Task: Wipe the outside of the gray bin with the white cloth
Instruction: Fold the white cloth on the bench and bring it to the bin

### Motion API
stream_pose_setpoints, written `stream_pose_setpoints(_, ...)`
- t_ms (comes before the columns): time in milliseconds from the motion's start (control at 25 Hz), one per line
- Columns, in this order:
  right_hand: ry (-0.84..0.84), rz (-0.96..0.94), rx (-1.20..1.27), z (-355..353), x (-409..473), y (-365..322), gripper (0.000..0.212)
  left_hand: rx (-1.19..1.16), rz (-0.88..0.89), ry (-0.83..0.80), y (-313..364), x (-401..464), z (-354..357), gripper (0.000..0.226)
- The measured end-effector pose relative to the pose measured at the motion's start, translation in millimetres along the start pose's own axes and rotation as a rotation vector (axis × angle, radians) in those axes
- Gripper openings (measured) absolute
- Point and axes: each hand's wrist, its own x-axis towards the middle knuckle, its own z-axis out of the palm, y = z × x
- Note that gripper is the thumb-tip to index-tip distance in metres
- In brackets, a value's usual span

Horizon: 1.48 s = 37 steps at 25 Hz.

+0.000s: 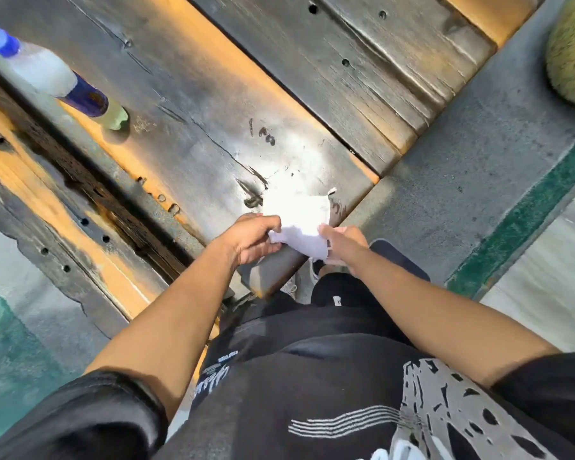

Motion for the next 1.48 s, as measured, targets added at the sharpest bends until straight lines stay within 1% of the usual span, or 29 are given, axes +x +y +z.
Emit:
stream_pose_setpoints(80, -0.050, 0.051, 0.205, 9.9, -9.5, 17.0, 0.022, -0.054, -0.015, -0.070, -15.5, -10.4, 2.3, 0.036)
stream_pose_setpoints(160, -0.037, 0.107, 0.352, 16.5, -21.3, 33.7, 0.016, -0.094, -0.031, -0.134, -32.6, -20.3, 4.6, 0.054)
stream_pose_setpoints(200, -0.030, 0.137, 0.402, 17.0, -25.8, 42.9, 0.021, -0.092, -0.038, -0.156, -40.4, -23.4, 5.6, 0.060)
stream_pose_setpoints(240, -0.037, 0.161, 0.447, 15.6, -30.1, 52.5, 0.031, -0.069, -0.045, -0.167, -47.7, -27.2, 7.7, 0.062)
stream_pose_setpoints(280, -0.047, 0.180, 0.483, 12.4, -33.7, 64.1, 0.039, -0.041, -0.056, -0.172, -55.7, -30.0, 9.7, 0.061)
stream_pose_setpoints(320, -0.058, 0.189, 0.519, 8.0, -39.3, 75.6, 0.040, -0.005, -0.063, -0.175, -63.5, -34.0, 13.0, 0.060)
stream_pose_setpoints(400, -0.069, 0.177, 0.573, -3.4, -50.8, 97.6, 0.029, 0.075, -0.059, -0.162, -79.3, -39.3, 19.6, 0.056)
stream_pose_setpoints(480, -0.057, 0.155, 0.634, -18.9, -62.1, 121.8, 0.020, 0.155, -0.053, -0.136, -98.9, -45.3, 33.1, 0.045)
stream_pose_setpoints(640, 0.007, 0.075, 0.832, -57.5, -75.5, 189.5, 0.032, 0.363, -0.043, -0.109, -153.1, -58.2, 80.1, 0.039)
stream_pose_setpoints(720, 0.051, 0.007, 0.858, -75.2, -83.4, 223.0, 0.031, 0.477, -0.030, -0.084, -180.0, -63.0, 103.0, 0.033)
stream_pose_setpoints(760, 0.075, -0.034, 0.838, -87.2, -90.8, 242.3, 0.030, 0.512, -0.032, -0.077, -197.8, -65.7, 116.8, 0.032)
stream_pose_setpoints(840, 0.167, -0.136, 0.710, -111.6, -106.7, 280.8, 0.032, 0.529, -0.050, -0.085, -236.4, -73.6, 144.1, 0.036)
stream_pose_setpoints(960, 0.321, -0.284, 0.525, -140.1, -129.1, 331.1, 0.044, 0.535, -0.079, -0.127, -292.4, -85.9, 178.2, 0.042)
stream_pose_setpoints(1080, 0.384, -0.371, 0.377, -151.8, -146.4, 360.9, 0.054, 0.530, -0.124, -0.167, -330.0, -94.2, 199.8, 0.045)
stream_pose_setpoints(1160, 0.413, -0.432, 0.207, -158.2, -157.7, 378.4, 0.055, 0.536, -0.145, -0.203, -348.6, -105.0, 214.5, 0.043)
stream_pose_setpoints(1240, 0.407, -0.518, 0.031, -159.6, -169.2, 389.7, 0.055, 0.541, -0.153, -0.242, -358.8, -115.0, 223.0, 0.042)
stream_pose_setpoints(1320, 0.365, -0.567, -0.102, -155.5, -180.2, 394.9, 0.054, 0.519, -0.154, -0.280, -362.0, -121.1, 224.9, 0.044)
stream_pose_setpoints(1440, 0.343, -0.562, -0.304, -145.9, -185.3, 397.1, 0.051, 0.509, -0.174, -0.329, -364.1, -119.1, 212.9, 0.051)
stream_pose_setpoints(1480, 0.326, -0.557, -0.356, -141.1, -187.0, 396.1, 0.051, 0.490, -0.194, -0.336, -363.7, -117.9, 204.6, 0.049)
